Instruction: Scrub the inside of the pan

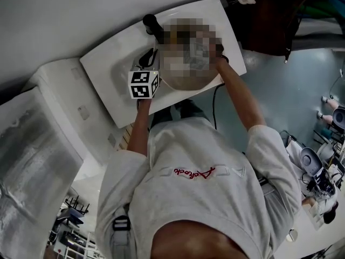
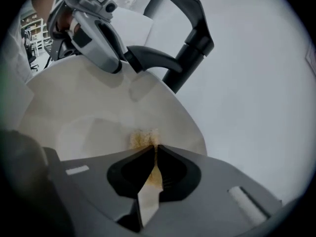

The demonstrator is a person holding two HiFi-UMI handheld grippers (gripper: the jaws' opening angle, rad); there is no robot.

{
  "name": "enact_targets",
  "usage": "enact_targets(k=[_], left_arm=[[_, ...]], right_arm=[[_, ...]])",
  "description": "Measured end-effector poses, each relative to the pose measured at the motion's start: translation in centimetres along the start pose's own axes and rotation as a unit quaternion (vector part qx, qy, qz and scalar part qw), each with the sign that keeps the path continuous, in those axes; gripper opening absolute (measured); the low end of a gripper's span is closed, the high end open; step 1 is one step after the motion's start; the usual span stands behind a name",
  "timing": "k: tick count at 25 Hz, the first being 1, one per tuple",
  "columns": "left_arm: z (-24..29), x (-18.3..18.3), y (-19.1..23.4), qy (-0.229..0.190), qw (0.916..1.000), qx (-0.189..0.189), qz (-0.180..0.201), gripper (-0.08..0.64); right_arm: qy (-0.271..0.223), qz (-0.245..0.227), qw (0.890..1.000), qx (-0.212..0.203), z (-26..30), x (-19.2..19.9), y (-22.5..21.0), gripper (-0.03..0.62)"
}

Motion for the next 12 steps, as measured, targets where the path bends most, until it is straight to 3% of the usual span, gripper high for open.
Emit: enact_targets(k=[12], left_arm=[[0.1, 0.0, 0.0, 0.003, 1.0000, 0.002, 0.006, 0.054]], right_arm=[[0.007, -0.011, 1.000, -0.025, -0.1, 1.2, 3.1, 0.029]])
Point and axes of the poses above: the fingertips, and each gripper's own axes: z forward along the fingers, y to its left, x out of its underside, the point moved 3 cm from there along -z, backward along the fingers, and after that the axes turned 3 degrees about x, right-handed, at the moved point
